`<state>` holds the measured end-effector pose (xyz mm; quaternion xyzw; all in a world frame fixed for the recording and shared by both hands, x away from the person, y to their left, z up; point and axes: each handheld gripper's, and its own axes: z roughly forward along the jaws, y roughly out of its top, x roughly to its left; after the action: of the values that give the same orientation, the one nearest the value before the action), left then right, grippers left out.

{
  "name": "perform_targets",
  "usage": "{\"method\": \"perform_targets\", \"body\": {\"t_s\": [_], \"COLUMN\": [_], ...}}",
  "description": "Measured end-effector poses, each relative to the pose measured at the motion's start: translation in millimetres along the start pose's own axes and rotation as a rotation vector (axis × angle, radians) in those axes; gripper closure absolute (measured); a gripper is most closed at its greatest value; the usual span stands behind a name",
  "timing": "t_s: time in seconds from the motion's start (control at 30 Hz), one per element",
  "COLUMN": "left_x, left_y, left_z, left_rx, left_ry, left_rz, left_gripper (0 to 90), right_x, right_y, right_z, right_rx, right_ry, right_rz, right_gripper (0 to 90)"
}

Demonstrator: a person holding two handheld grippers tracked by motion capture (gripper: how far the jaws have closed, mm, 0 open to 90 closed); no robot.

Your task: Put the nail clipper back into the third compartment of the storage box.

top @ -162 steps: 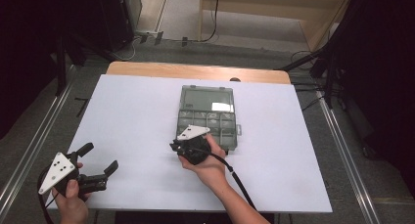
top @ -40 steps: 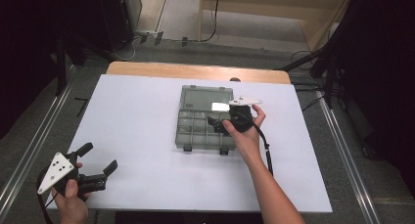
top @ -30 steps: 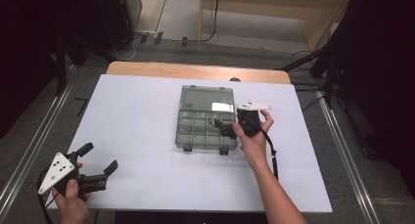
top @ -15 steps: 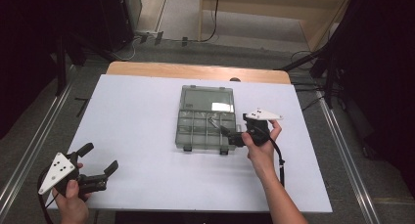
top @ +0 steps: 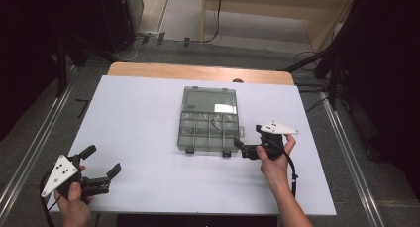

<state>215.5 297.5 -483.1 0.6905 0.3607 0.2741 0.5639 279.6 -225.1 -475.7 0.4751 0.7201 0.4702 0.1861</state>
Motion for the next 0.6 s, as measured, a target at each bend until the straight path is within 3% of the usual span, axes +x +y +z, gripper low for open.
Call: {"method": "perform_targets", "body": {"t_s": [0.6], "left_x": [-3.5], "left_y": [-3.6], "left_z": [3.7], "left_rx": [0.021], "left_ry": [0.009], "left_rz": [0.007], "left_gripper": [0.0], "right_x": [-27.7], "right_y": [-24.2], "right_z": [-50.9], "right_rx": [-0.055], "right_ry": [-0.06], "right_rz": [0.04], "right_gripper": [0.0]}}
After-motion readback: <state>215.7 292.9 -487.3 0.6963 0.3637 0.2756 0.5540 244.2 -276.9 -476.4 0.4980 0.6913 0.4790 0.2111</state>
